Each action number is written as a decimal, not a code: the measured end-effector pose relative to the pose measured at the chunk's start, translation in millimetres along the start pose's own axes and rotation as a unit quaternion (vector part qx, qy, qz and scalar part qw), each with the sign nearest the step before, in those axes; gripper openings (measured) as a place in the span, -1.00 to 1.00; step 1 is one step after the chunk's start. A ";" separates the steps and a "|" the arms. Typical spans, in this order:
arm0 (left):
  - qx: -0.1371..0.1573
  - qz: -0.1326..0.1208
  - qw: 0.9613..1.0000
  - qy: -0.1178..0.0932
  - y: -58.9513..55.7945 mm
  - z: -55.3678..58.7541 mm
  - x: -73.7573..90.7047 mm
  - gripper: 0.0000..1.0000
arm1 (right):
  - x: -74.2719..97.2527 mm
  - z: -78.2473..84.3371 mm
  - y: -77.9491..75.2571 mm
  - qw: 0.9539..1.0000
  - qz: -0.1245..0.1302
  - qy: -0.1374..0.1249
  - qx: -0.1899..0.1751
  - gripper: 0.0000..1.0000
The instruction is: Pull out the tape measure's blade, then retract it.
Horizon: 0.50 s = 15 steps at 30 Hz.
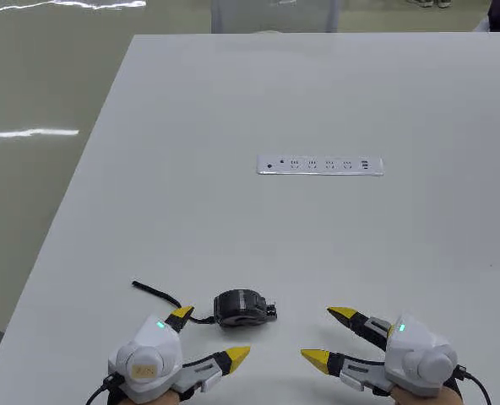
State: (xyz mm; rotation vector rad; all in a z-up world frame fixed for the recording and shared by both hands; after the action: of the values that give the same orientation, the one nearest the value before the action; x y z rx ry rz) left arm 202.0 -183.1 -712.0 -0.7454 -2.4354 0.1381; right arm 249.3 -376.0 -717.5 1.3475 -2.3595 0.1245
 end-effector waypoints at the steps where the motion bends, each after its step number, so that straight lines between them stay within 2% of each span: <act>1: -0.003 0.000 1.000 0.003 0.3 1.6 1.6 0.43 | 1.3 0.7 -0.6 1.000 0.002 -0.001 0.000 0.08; 4: 0.007 0.002 1.000 -0.003 2.0 3.4 8.5 0.44 | 5.9 2.0 -0.8 1.000 0.007 -0.002 -0.002 0.09; 15: -0.003 0.006 1.000 -0.006 0.7 9.6 30.2 0.45 | 27.8 8.0 1.2 1.000 0.024 -0.001 -0.004 0.13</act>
State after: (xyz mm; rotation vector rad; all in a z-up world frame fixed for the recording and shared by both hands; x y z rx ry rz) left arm 176.7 -165.4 -704.9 -0.7646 -2.4444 0.1398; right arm 233.5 -399.9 -713.6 1.2888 -2.3921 0.1271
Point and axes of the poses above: the centre of the closed fingertips' face, and the gripper's own axes: x roughly backward along the fingers, y roughly to its left, z roughly out of its underside, the point moved 3 cm from there along x, roughly backward along the fingers, and after that the axes turned 9 degrees about z, right-handed, at the moved point
